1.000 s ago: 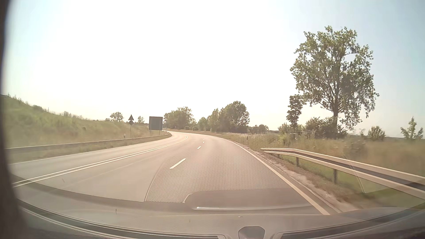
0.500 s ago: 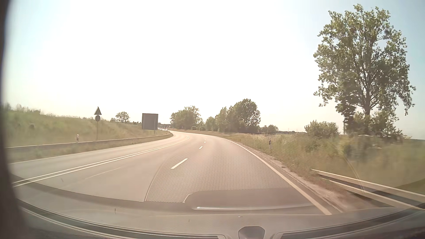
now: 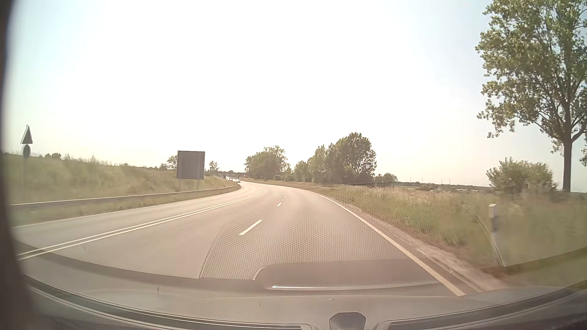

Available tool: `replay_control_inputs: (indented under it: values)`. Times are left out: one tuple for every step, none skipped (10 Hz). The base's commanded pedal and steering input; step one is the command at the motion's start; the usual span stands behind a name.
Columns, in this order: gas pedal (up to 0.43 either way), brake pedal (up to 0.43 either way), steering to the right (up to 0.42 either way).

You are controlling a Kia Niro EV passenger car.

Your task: Follow the waypoints while adhering to traffic rules and regulations

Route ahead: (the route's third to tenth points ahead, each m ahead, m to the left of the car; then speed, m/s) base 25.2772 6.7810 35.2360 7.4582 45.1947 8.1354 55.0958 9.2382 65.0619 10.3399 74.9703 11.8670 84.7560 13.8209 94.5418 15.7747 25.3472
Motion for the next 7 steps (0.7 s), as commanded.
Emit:
replay_control_inputs:
  values:
    - [0.441, 0.006, -0.013]
    - [0.441, 0.006, -0.013]
    - [0.441, 0.006, -0.012]
    - [0.441, 0.006, -0.011]
    - [0.441, 0.006, -0.01]
    - [0.441, 0.006, -0.01]
    - [0.441, 0.006, -0.01]
